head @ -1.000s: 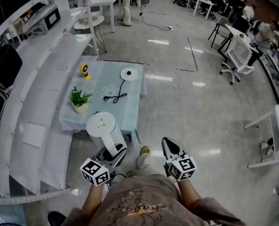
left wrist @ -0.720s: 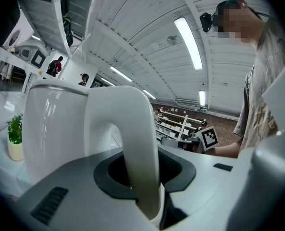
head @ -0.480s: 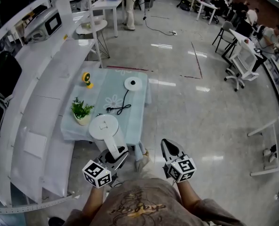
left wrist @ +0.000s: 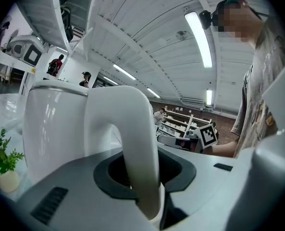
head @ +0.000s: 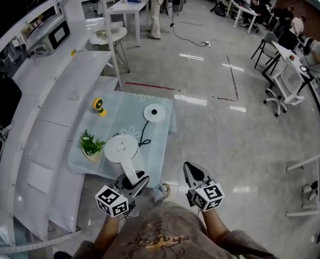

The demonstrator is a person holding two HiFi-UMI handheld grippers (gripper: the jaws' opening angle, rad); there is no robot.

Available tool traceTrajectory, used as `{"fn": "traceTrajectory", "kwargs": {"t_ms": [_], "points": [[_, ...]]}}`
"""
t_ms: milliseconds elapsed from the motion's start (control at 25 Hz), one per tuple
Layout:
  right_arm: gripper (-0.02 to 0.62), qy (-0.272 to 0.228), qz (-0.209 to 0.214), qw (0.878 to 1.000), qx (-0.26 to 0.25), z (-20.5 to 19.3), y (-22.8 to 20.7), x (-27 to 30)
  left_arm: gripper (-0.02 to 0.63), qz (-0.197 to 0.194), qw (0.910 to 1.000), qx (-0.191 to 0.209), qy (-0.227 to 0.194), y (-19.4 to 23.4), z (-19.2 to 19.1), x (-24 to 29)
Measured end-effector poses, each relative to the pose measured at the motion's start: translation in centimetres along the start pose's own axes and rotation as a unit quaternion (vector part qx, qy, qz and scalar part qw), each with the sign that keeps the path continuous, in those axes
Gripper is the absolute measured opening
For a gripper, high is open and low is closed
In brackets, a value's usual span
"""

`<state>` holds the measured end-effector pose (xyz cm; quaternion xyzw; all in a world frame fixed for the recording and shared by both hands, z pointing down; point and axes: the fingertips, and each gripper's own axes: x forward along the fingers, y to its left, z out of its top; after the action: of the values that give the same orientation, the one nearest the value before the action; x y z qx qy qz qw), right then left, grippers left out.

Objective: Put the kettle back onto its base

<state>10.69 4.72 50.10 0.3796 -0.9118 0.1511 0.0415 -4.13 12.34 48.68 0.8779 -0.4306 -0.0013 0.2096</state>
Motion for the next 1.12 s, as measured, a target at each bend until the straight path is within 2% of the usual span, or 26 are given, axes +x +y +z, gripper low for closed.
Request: {"fn": "traceTrajectory", "kwargs": {"t_ms": [240, 520, 800, 1120], "points": [[0.0, 0.003, 0.017, 1.0, 0.006, 2.3, -4.0, 4.5, 0.115, 0.01, 0.9998, -0.008, -0.012, 3.0, 2.5, 4.5], [0.0, 0.002, 0.029, 1.0, 0.008, 3.9, -6.7, 8.4, 0.117, 0.01, 0.9998, 0.009, -0.011, 5.5, 4.8, 7.9], [0.0, 0.002, 0.005, 1.0, 0.002, 4.1, -7.2, 10.9, 0.117, -0.012, 0.9998, 0.013, 0.006, 8.2, 5.5, 8.9], [0.0, -0.008, -0.028, 0.999, 0.018, 3.5, -6.9, 12.9, 0.117, -0.045, 0.998, 0.028, 0.033, 11.6, 5.6, 10.3]]}}
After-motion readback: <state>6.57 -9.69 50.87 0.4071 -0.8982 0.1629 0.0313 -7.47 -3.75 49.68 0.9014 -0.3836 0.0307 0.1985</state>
